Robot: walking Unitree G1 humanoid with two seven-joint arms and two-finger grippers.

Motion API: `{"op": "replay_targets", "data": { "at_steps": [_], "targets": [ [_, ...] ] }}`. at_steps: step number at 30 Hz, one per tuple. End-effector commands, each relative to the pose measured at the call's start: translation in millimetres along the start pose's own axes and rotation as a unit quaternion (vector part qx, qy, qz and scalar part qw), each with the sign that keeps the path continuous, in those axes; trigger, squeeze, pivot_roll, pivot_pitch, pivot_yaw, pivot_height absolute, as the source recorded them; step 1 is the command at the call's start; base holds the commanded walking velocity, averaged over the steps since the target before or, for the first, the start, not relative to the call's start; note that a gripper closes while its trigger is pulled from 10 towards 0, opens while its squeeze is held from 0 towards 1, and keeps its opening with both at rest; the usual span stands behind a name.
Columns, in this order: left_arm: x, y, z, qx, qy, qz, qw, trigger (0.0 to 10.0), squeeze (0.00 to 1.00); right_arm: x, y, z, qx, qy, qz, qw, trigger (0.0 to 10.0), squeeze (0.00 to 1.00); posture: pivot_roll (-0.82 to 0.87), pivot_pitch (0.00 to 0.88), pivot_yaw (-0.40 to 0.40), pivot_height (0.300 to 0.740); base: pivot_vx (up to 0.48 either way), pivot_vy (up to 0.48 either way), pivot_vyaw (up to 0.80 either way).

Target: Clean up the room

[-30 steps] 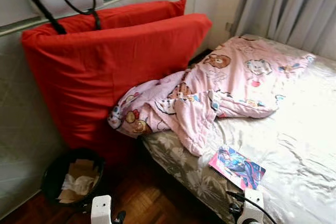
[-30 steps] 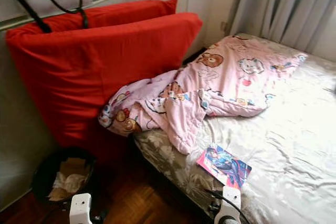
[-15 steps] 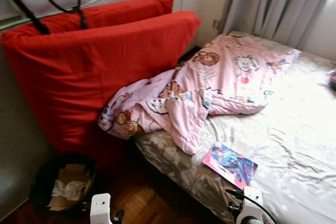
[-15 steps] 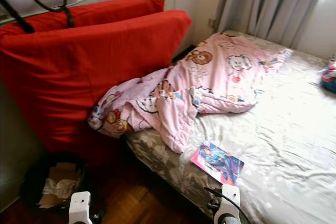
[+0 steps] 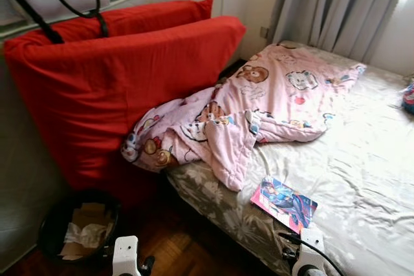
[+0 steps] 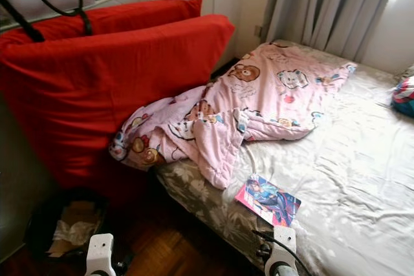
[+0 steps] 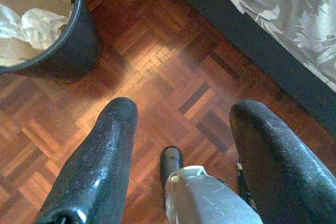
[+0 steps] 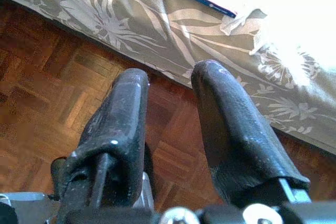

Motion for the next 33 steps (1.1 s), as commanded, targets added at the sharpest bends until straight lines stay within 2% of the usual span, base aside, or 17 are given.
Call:
{"op": "replay_targets", "data": {
  "at_steps": [1, 12, 27, 28, 33],
  "targets": [
    [-1.2, -0.5, -4.3, -0.007, -0.005, 0.006, 1.0, 10.0, 0.0, 0.4, -1.9, -3.0, 0.002, -0.002, 0.004, 1.0, 10.0, 0.0, 0.02, 0.0, -0.041, 0.74, 0.0, -0.48, -0.62],
    [-0.9, -1.0, -3.0, -0.003, -0.003, 0.007, 1.0, 10.0, 0.0, 0.7, -3.2, -3.1, 0.01, 0.0, 0.005, 1.0, 10.0, 0.0, 0.02, 0.0, -0.039, 0.74, 0.0, 0.0, -0.61],
    [-0.7, -1.4, -1.3, 0.0, -0.002, 0.009, 1.0, 10.0, 0.0, 0.8, 0.1, -0.1, 0.006, 0.011, -0.009, 1.0, 10.0, 0.0, 0.02, 0.0, -0.036, 0.74, 0.0, 0.0, 0.0],
    [-0.7, -1.4, -1.2, 0.001, -0.001, 0.009, 1.0, 10.0, 0.0, 0.8, 0.3, 0.2, 0.005, 0.012, -0.009, 1.0, 10.0, 1.0, 0.02, 0.0, -0.035, 0.74, 0.0, 0.0, 0.0],
    [-0.7, -1.3, -1.1, 0.003, 0.0, 0.009, 1.0, 10.0, 0.0, 0.8, 0.5, 0.5, 0.003, 0.014, -0.01, 1.0, 10.0, 1.0, 0.02, 0.0, -0.037, 0.74, 0.0, 0.0, 0.0]
  ]
}}
Point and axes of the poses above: a point about 5 cm out from each wrist's last joint towards the gripper, its own x axis pointing back from the gripper into the wrist, its own y axis along the axis of the wrist's last joint, z = x × y, the point moved 5 cm from there along -x, pointing out of the wrist towards the gripper, and after that the axes turned 14 degrees about x, right-handed, at the moved point
